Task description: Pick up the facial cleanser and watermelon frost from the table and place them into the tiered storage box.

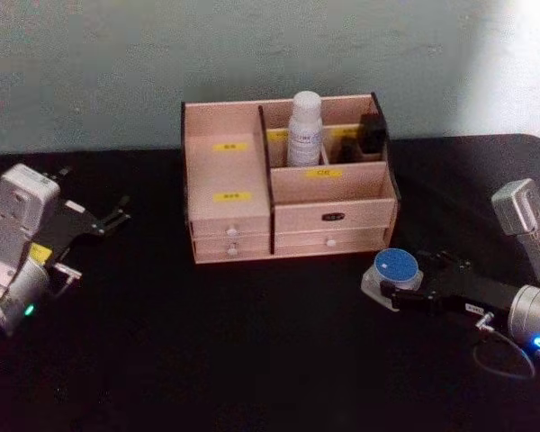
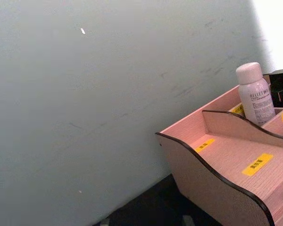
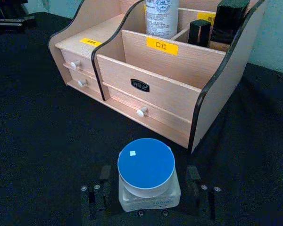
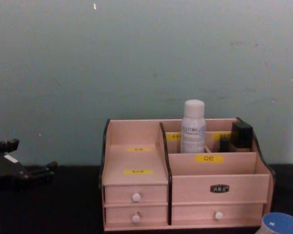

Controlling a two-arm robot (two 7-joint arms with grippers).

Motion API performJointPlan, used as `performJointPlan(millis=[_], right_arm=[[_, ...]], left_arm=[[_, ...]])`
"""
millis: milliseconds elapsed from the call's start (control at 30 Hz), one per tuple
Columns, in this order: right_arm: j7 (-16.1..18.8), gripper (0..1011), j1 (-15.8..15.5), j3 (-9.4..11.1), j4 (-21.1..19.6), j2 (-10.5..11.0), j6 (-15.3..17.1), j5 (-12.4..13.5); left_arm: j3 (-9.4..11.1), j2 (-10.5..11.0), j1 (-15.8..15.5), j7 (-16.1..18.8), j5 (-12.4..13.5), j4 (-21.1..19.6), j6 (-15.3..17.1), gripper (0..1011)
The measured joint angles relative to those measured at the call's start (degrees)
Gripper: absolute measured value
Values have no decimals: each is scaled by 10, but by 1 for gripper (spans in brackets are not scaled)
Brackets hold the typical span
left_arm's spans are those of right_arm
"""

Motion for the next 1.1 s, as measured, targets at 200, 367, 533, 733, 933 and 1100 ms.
performJointPlan(millis=[200, 367, 533, 733, 933, 1100], right_arm=[[0, 1002, 0, -1, 1, -1, 0, 0], [0, 1003, 1, -1, 2, -2, 0, -1], [0, 1003, 0, -1, 1, -2, 1, -1], [0, 1003, 0, -1, 1, -2, 2, 0], [0, 1002, 0, 0, 1, -2, 2, 0], [0, 1003, 0, 0, 0, -2, 2, 0]], left_arm=[[0, 0, 0, 0, 0, 0, 0, 1001], [0, 0, 0, 0, 0, 0, 0, 1001], [0, 0, 0, 0, 0, 0, 0, 1001], [0, 0, 0, 0, 0, 0, 0, 1001], [0, 0, 0, 0, 0, 0, 0, 1001], [0, 0, 0, 0, 0, 0, 0, 1001]])
